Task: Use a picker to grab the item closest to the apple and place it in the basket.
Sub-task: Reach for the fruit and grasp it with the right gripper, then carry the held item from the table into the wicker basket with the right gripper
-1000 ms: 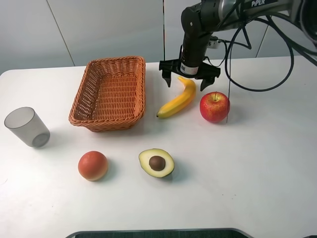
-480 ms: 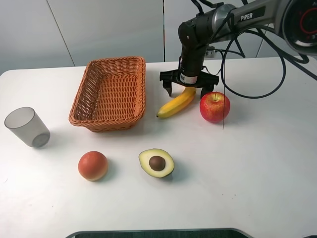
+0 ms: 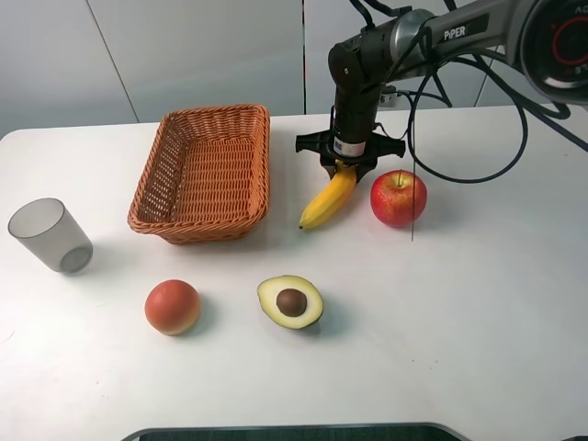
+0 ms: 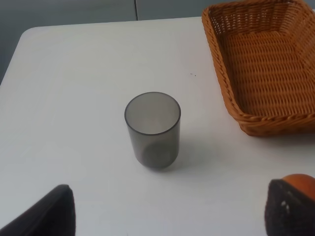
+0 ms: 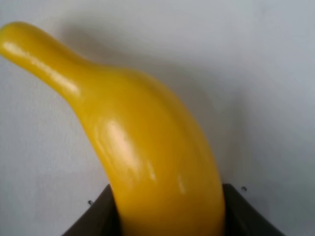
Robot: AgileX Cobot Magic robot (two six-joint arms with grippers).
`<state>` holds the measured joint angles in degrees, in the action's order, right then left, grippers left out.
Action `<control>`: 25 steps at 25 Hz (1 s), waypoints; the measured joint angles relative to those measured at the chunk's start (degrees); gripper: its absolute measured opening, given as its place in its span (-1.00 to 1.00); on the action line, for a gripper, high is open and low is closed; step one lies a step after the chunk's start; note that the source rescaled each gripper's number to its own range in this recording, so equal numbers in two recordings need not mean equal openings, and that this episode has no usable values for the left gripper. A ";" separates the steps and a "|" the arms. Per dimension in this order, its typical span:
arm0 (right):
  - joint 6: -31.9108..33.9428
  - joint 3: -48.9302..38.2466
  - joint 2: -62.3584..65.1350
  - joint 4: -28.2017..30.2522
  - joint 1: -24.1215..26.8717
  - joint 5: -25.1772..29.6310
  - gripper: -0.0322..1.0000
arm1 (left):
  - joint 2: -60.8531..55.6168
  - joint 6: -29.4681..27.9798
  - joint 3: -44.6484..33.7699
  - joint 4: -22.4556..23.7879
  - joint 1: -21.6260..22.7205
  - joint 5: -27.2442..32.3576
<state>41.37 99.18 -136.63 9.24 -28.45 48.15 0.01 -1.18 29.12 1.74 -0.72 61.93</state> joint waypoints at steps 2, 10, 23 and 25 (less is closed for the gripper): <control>0.00 0.00 0.00 0.00 0.00 0.00 -0.93 | 0.00 0.00 0.00 0.00 0.00 0.00; 0.00 0.00 0.00 0.00 0.00 -0.21 -0.93 | 0.00 0.00 0.00 0.00 0.00 0.00; -3.42 0.00 6.56 2.56 -0.04 1.45 -0.93 | 0.00 0.00 0.00 0.00 0.00 0.00; -4.65 0.00 8.76 2.84 -0.04 2.18 -0.93 | 0.00 0.00 0.00 0.00 0.00 0.00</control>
<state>36.71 99.18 -127.87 12.08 -28.49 50.33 0.01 -1.18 29.12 1.74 -0.72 61.93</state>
